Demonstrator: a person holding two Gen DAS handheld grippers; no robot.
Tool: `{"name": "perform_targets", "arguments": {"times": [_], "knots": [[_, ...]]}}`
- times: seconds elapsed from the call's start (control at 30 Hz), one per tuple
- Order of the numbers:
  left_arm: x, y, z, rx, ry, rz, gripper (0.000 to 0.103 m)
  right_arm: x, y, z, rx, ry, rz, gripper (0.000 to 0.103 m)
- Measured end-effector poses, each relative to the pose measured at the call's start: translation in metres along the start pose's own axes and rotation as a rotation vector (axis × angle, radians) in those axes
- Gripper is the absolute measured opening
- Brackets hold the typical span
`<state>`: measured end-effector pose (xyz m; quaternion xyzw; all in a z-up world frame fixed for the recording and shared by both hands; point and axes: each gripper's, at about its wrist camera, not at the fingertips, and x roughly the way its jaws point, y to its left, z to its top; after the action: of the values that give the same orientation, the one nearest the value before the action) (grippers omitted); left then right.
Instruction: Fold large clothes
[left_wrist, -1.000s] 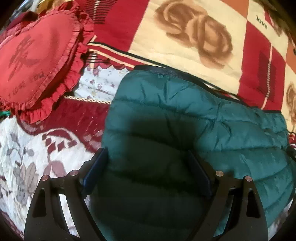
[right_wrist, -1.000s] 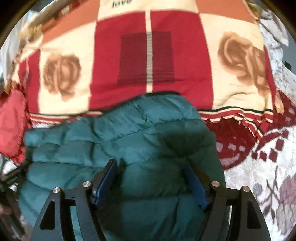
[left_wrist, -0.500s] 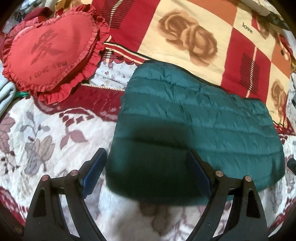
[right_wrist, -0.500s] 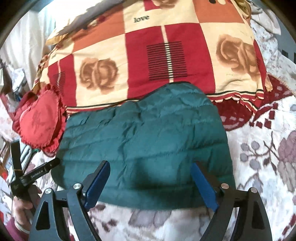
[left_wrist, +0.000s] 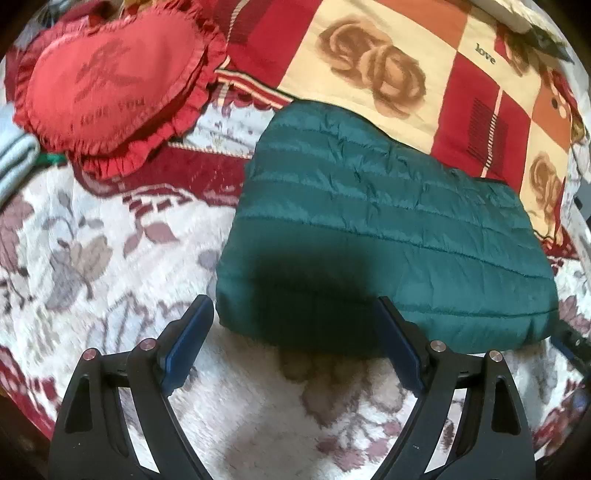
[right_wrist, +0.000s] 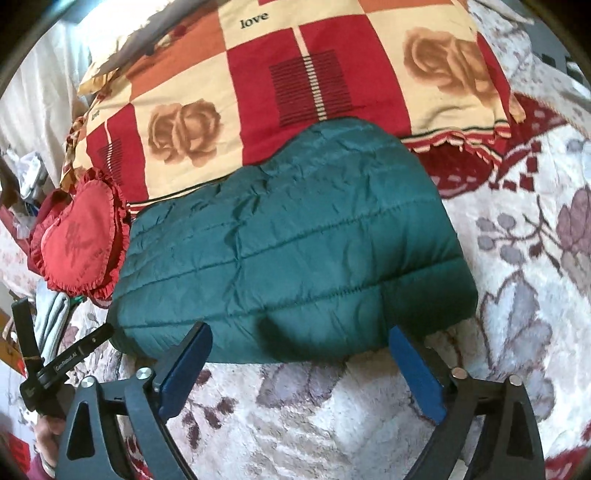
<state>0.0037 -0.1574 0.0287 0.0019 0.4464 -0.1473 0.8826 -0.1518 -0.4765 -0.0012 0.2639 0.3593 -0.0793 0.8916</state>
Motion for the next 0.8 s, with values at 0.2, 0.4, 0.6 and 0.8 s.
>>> {"name": "perform_targets", "arguments": {"times": [0.2, 0.4, 0.6, 0.8], "knots": [[0.012, 0.015, -0.007, -0.124, 0.071, -0.107, 0.088, 0.013, -0.019, -0.004, 0.088, 0.038, 0.037, 0.103], [0.025, 0.027, -0.014, -0.241, 0.113, -0.168, 0.088, 0.020, -0.036, -0.005, 0.192, 0.046, 0.082, 0.103], [0.038, 0.037, -0.012, -0.359, 0.115, -0.231, 0.088, 0.029, -0.036, 0.000, 0.225, 0.031, 0.114, 0.103], [0.045, 0.044, -0.008, -0.438, 0.103, -0.261, 0.088, 0.039, -0.039, 0.006, 0.274, 0.017, 0.142, 0.103]]}}
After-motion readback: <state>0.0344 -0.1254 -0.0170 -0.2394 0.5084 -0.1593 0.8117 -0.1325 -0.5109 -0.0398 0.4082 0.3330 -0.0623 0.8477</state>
